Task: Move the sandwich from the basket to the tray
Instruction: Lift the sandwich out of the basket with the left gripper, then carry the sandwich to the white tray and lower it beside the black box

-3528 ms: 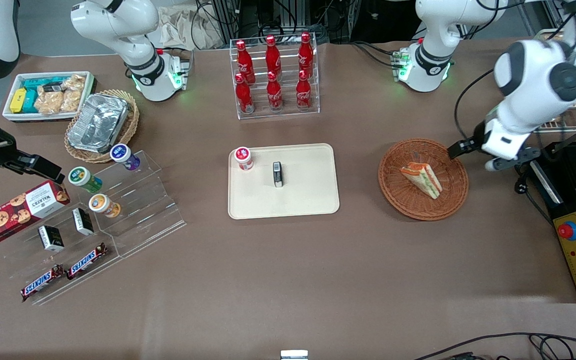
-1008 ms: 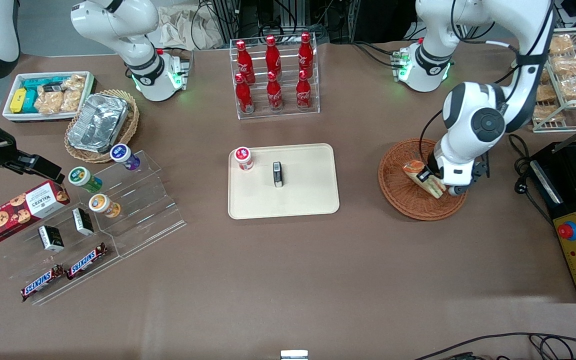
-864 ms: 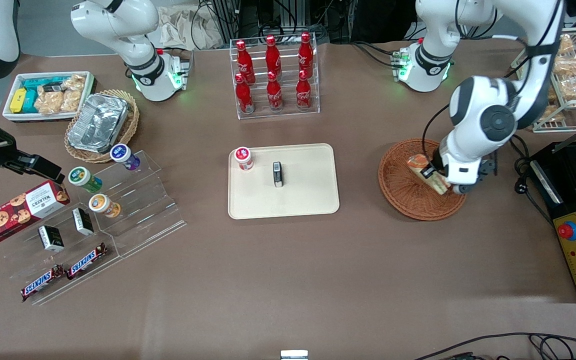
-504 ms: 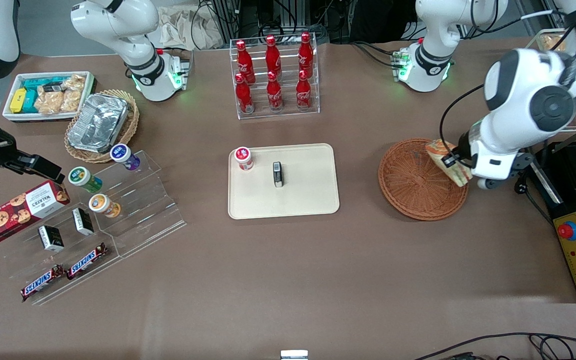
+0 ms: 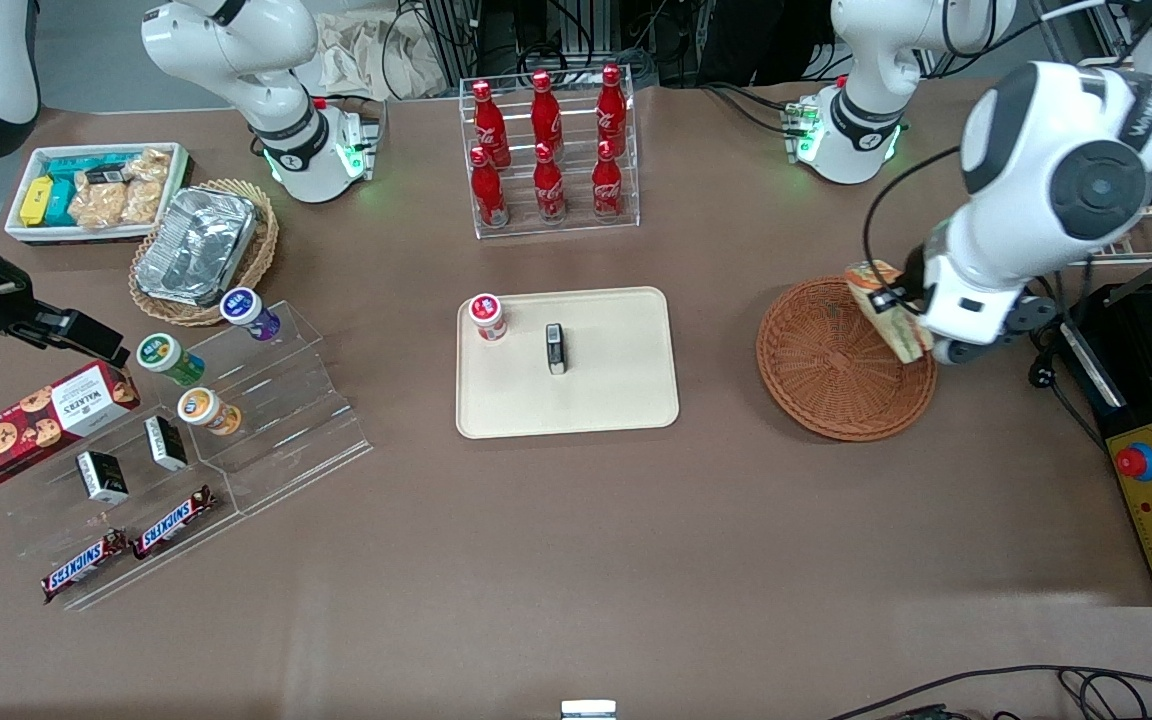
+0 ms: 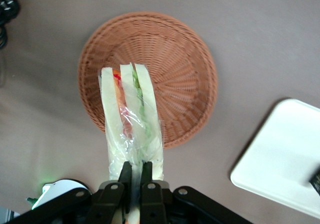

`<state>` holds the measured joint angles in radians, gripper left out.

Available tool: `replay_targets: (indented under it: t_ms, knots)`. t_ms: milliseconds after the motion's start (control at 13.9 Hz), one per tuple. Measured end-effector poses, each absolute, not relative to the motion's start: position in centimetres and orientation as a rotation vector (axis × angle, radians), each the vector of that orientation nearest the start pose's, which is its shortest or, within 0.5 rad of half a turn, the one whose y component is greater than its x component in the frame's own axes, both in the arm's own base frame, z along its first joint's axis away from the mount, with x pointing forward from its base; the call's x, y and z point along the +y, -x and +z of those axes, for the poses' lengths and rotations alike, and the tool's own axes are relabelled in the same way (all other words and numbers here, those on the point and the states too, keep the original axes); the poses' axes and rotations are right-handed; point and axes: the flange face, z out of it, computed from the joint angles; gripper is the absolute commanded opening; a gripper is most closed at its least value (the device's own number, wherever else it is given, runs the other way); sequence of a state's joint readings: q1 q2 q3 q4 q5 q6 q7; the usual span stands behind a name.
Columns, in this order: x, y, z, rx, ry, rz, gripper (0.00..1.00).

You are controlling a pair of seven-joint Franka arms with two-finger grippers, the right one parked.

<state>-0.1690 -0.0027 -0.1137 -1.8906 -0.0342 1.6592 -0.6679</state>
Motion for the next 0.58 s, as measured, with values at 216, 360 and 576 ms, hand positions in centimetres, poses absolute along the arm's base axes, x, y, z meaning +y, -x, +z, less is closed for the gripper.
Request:
replay_targets:
  t_ms: [216, 360, 576]
  knots:
    - [-20.2, -49.5, 48.6, -0.537, 3.012, 0.347, 0.00]
    - [-22.9, -48.5, 48.1, -0.541, 3.010, 0.369, 0.00]
    - [-27.7, -48.0, 46.4, -0.435, 3.063, 0.316, 0.00]
